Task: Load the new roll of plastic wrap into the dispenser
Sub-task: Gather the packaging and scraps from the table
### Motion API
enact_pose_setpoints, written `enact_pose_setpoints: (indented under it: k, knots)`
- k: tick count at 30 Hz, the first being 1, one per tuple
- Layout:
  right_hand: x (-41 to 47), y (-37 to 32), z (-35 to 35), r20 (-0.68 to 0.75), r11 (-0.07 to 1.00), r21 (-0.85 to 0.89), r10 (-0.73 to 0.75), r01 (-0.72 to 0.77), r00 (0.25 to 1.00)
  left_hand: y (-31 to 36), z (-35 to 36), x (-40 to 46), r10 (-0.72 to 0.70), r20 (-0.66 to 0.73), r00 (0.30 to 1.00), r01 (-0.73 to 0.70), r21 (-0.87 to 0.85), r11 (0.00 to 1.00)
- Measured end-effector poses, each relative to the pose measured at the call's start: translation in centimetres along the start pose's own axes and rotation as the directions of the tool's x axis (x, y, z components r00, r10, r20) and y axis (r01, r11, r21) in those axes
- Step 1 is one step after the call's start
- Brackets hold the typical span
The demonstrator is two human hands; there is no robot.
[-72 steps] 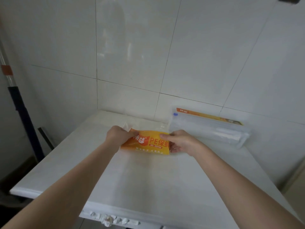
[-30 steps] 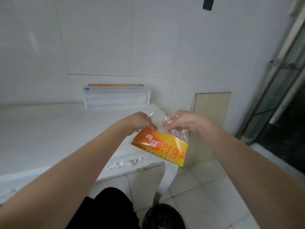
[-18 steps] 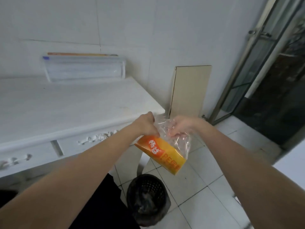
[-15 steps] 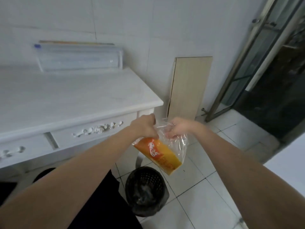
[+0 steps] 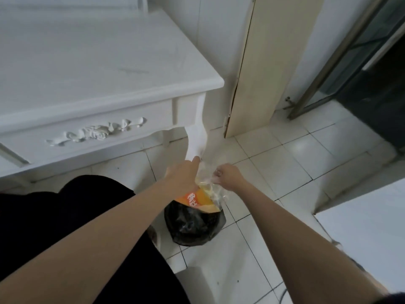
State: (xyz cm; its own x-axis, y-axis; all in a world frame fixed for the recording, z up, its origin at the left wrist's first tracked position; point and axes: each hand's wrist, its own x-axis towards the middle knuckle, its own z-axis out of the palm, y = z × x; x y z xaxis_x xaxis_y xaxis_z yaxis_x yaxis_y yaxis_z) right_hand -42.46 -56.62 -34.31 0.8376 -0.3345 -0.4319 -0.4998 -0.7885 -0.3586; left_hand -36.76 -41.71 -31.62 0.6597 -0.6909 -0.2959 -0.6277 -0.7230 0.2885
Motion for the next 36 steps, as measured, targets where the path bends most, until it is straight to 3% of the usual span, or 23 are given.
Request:
enact_pose_setpoints:
  k: [4,8,15,19,24,29,36]
  knots:
    - [1.7,1.8,1.6,0.121,1.000,-0.006,0.010,-0.010,0.993,-0.9,3.4,1.5,-0.067,-0.018,0.998,0.069,0.156,0.985]
    - [3.0,3.2,1.6,0.226,0.998,-0.045,0.048,-0.039,0.973,-1.6,6.5,2.9,-0.138,0.029,0.990,0.133,0.148,0.980]
    - [3.7,4.8,2.4,0.349,0.994,-0.063,0.105,-0.088,0.931,-2.6,11.6,3.9,-0.136,0.083,0.987,0.130,0.078,0.988]
    - [4.1,5.5,2.5,0.355,0.993,-0.038,0.118,-0.112,0.927,-2.7,13.5,4.0,-0.128,0.155,0.980,0.123,0.039,0.992]
    - [4.6,5.7,2.2,0.363,0.991,-0.034,0.135,-0.131,0.922,-3.7,14.3,3.6,-0.067,0.510,0.857,0.062,0.027,0.998]
    - [4.7,4.1,1.4,0.383,0.991,-0.059,0.132,-0.119,0.914,-4.5,12.9,3.6,-0.027,0.553,0.833,0.020,0.019,1.000]
    - [4.2,0.8,-0.3,0.384,0.992,-0.078,0.118,-0.096,0.916,-6.1,11.5,3.4,-0.001,0.505,0.863,-0.035,0.061,0.998]
